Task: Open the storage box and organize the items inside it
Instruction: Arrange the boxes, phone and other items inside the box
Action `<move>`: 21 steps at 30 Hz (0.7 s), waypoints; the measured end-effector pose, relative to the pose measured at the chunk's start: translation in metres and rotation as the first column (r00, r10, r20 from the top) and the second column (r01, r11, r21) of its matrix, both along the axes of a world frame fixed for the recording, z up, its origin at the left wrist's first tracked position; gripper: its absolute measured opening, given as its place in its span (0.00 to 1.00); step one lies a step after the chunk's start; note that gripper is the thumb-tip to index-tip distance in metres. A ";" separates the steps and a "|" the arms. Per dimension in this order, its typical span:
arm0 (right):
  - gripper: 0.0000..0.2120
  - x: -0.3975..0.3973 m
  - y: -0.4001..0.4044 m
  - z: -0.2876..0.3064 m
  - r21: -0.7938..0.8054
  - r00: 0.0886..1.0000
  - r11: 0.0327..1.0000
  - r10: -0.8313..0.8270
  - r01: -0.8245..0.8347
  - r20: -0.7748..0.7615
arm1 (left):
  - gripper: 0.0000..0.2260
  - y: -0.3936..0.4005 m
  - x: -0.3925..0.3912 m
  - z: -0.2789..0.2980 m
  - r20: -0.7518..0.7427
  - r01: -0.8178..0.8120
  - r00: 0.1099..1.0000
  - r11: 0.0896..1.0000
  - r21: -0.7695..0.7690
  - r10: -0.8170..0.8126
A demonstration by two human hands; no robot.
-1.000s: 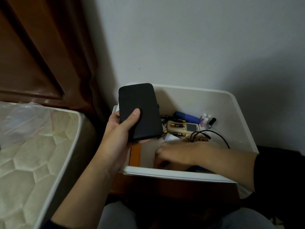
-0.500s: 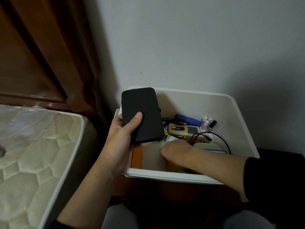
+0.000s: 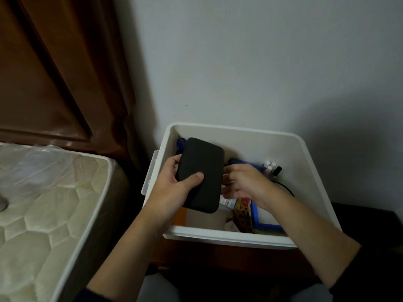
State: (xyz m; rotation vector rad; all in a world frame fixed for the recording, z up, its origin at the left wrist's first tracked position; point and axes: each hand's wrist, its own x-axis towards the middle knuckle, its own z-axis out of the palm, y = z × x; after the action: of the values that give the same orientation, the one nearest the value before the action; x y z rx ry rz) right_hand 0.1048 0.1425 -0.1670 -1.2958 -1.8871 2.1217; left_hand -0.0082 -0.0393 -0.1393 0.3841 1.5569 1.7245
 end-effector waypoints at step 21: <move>0.09 0.008 0.001 -0.021 0.114 0.982 0.978 0.167 -0.177 0.090 | 0.26 -0.018 0.005 0.004 -0.898 -0.479 0.366 0.777 -0.407 -0.245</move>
State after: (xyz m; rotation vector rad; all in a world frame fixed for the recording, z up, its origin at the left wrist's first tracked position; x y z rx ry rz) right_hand 0.1132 0.1436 -0.1883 -1.2540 -2.1984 2.0177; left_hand -0.0035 -0.0574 -0.1353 1.0412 2.9556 0.8495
